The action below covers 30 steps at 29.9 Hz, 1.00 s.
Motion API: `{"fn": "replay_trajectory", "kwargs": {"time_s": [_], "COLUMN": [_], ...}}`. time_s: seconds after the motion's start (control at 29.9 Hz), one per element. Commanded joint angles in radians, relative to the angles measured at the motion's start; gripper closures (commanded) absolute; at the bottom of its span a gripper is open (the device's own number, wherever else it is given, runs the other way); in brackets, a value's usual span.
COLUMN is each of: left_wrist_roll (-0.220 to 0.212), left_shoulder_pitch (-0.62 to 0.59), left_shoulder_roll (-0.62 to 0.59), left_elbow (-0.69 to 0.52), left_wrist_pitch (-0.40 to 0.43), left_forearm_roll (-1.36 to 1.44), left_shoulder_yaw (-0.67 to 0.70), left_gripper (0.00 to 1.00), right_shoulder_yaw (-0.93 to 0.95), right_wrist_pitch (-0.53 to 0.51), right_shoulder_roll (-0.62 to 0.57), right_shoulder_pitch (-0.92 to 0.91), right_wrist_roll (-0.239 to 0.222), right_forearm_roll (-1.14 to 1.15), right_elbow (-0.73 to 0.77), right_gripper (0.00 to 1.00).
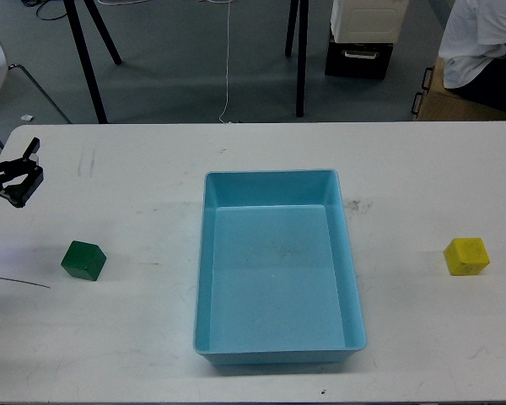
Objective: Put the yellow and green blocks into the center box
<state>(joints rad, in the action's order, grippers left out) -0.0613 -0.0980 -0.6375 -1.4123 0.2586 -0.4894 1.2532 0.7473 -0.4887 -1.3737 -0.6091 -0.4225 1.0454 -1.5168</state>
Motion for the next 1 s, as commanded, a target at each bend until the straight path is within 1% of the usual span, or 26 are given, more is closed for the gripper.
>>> {"fn": "replay_trajectory", "kwargs": {"time_s": [0.0,0.23,0.47,0.7,0.77,0.84,0.97], "left_wrist_roll": [0.001,0.001,0.000,0.001,0.001,0.001,0.000], "left_shoulder_pitch": [0.001,0.014,0.018,0.020,0.020,0.020,0.020], "left_shoulder_roll": [-0.004,-0.025,-0.036,-0.037,-0.036,-0.036,-0.036], "left_elbow": [0.000,0.000,0.000,0.000,0.000,0.000,0.000], "left_wrist_pitch": [-0.002,-0.002,-0.002,-0.002,-0.002,-0.002,-0.001], "left_forearm_roll": [0.000,0.000,0.000,0.002,0.002,0.002,0.002], "left_shoulder_yaw": [0.000,0.000,0.002,0.002,0.000,0.000,0.002], "left_gripper": [0.00,0.00,0.00,0.00,0.00,0.00,0.00], "right_shoulder_yaw": [-0.048,-0.118,-0.308,-0.434,-0.459,-0.471,-0.488], "right_wrist_pitch": [0.000,0.001,0.010,0.009,0.016,0.019,0.019], "right_shoulder_roll": [0.080,0.246,0.367,0.393,0.422,0.444,0.446], "right_shoulder_pitch": [-0.004,-0.017,-0.121,-0.213,-0.228,-0.238,-0.239], "right_wrist_roll": [0.002,-0.001,-0.001,-0.001,-0.002,-0.004,-0.002], "right_forearm_roll": [0.025,0.022,0.019,-0.019,-0.027,-0.028,-0.030], "right_elbow": [0.024,0.078,0.124,0.125,0.127,0.125,0.127], "right_gripper": [0.01,0.01,0.01,0.01,0.01,0.01,0.01]}}
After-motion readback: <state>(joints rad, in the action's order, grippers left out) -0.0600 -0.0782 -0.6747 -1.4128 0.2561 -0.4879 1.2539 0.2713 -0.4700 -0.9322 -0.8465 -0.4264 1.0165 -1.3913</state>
